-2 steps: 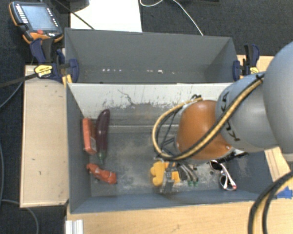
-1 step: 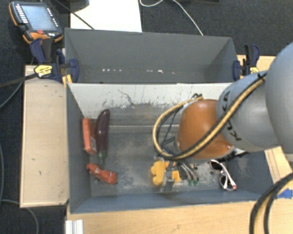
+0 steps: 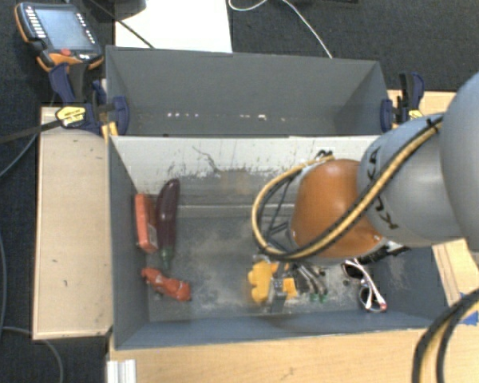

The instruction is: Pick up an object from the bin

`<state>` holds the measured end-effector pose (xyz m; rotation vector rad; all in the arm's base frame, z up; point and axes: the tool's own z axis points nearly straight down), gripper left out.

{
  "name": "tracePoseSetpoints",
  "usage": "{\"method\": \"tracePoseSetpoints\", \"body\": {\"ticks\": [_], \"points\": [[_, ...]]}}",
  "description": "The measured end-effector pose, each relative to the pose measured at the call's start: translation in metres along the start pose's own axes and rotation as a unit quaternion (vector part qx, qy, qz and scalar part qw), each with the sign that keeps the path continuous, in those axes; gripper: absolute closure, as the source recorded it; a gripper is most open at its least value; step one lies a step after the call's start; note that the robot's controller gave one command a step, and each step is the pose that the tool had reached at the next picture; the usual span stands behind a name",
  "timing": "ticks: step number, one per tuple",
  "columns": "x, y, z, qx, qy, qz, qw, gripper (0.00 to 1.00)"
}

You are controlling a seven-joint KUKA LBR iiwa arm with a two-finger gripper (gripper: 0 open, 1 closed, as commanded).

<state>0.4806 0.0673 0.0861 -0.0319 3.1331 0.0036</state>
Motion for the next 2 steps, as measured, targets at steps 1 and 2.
{"method": "tracePoseSetpoints", "body": {"ticks": [1, 2], "points": [[0.002, 0.000, -0.015, 0.000, 0.0040, 0.000, 1.0000, 1.00], [0.000, 0.000, -0.037, 0.000, 0.0011, 0.001, 1.0000, 1.00]]}}
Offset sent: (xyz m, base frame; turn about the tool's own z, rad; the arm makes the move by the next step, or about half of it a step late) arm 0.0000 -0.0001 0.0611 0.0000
